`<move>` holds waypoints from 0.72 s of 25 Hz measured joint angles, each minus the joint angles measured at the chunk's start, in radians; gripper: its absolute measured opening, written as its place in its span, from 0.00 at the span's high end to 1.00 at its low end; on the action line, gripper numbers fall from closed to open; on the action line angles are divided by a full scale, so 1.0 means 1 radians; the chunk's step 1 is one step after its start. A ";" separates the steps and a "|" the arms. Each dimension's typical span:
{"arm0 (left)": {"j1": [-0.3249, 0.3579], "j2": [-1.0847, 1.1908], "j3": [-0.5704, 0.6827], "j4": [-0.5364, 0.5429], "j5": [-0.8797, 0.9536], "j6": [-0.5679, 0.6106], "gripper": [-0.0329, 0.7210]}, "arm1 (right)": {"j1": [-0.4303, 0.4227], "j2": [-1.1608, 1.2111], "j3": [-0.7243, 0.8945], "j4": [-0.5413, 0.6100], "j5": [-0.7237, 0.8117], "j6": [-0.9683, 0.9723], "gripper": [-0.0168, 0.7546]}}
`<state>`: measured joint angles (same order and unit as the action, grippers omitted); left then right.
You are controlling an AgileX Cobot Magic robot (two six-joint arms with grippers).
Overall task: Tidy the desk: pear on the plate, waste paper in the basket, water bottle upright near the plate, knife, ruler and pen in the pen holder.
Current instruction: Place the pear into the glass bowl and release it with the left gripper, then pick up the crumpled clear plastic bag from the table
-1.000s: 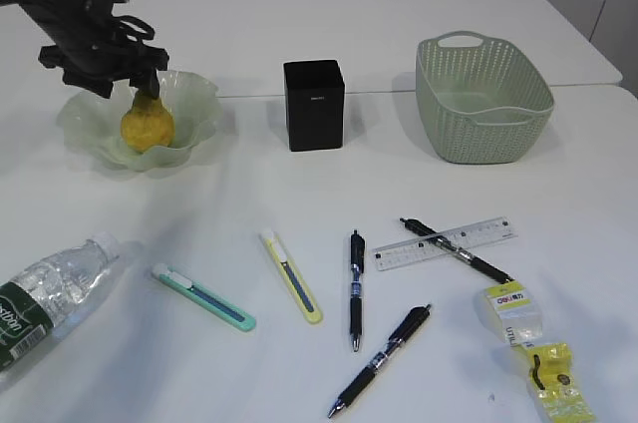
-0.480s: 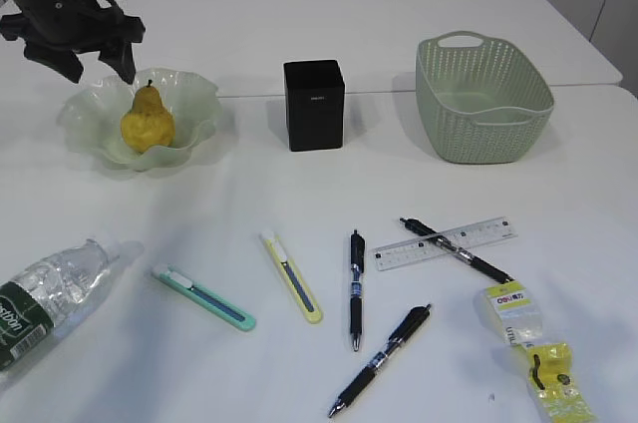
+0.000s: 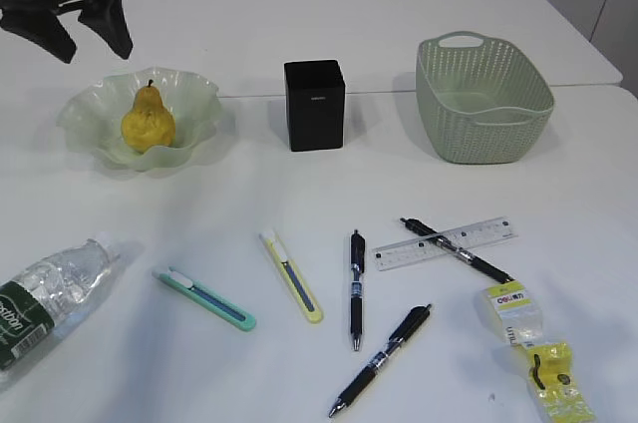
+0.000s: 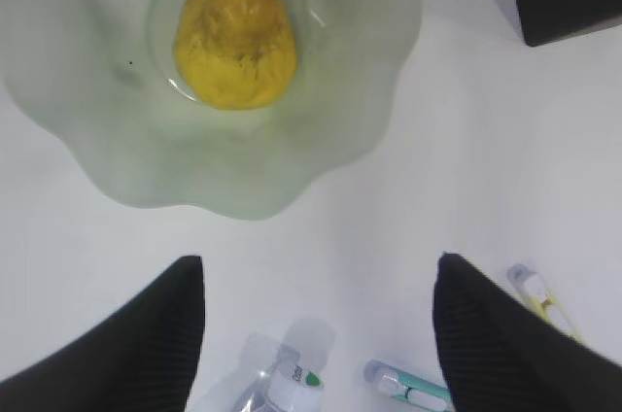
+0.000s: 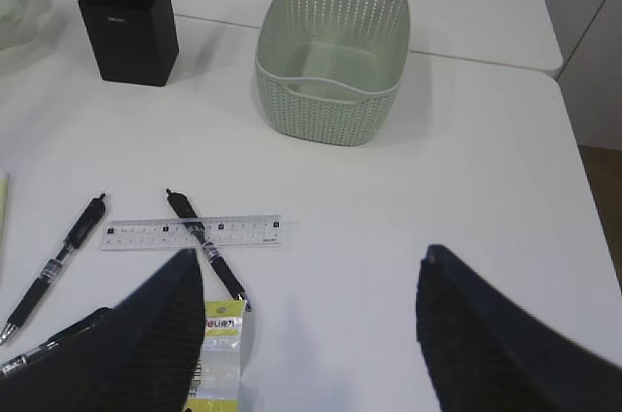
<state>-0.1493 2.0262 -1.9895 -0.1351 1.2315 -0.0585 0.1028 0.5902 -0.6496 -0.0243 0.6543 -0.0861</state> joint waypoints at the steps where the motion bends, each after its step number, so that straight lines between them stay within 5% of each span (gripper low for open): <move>1: -0.005 -0.012 0.000 0.000 0.002 0.005 0.27 | 0.000 0.000 0.000 0.000 0.000 0.000 0.29; 18: -0.208 -0.233 0.064 0.030 0.014 0.026 0.27 | 0.000 0.000 0.000 0.038 0.229 0.000 0.29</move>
<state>-0.3574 1.7931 -1.9250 -0.1048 1.2450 -0.0329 0.1028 0.5902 -0.6496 0.0137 0.8838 -0.0861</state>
